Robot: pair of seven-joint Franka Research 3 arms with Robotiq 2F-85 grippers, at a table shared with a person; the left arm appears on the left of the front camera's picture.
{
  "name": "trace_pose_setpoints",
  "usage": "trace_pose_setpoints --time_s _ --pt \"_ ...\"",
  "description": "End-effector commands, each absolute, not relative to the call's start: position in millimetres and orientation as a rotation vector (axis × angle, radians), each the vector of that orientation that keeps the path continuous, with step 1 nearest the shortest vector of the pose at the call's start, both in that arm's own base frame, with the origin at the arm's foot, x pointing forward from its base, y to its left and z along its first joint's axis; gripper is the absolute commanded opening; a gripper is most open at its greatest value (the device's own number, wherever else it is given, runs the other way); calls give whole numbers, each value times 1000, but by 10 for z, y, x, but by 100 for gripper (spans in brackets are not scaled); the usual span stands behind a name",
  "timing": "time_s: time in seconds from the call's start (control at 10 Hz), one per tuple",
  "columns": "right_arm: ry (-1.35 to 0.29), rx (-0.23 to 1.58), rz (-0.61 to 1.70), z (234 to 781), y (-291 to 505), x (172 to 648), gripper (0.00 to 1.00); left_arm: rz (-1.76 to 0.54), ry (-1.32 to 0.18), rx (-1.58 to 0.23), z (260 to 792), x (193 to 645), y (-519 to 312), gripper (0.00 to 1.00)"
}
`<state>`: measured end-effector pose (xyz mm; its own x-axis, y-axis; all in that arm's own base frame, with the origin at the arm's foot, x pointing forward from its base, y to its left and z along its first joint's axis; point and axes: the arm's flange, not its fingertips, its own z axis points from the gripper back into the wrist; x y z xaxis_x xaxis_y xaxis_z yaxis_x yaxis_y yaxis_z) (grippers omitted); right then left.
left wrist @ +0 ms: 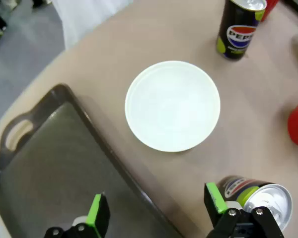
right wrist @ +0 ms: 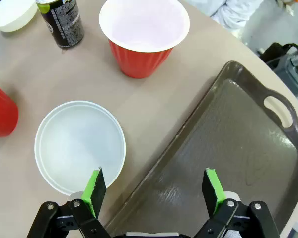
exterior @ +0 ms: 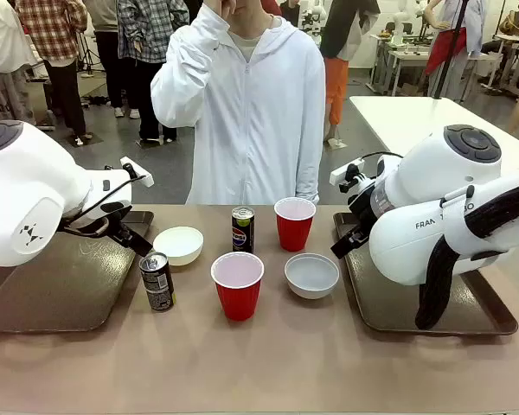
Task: Prepare tableware on both trays.
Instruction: Pick up a Picnic Bowl from the table and place it on a Handle tray.
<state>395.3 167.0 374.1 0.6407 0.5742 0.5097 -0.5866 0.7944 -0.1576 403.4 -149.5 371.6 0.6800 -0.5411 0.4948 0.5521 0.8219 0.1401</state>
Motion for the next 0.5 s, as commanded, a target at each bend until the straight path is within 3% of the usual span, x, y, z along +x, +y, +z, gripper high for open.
trace_pose_setpoints --time_s 0.0,0.4 --pt "-573 23 662 3741 1670 3953 100 -614 -549 -21 3715 4034 -1496 100" --pt "-573 23 662 3741 1670 3953 100 -614 -549 -21 3715 4034 -1496 100"
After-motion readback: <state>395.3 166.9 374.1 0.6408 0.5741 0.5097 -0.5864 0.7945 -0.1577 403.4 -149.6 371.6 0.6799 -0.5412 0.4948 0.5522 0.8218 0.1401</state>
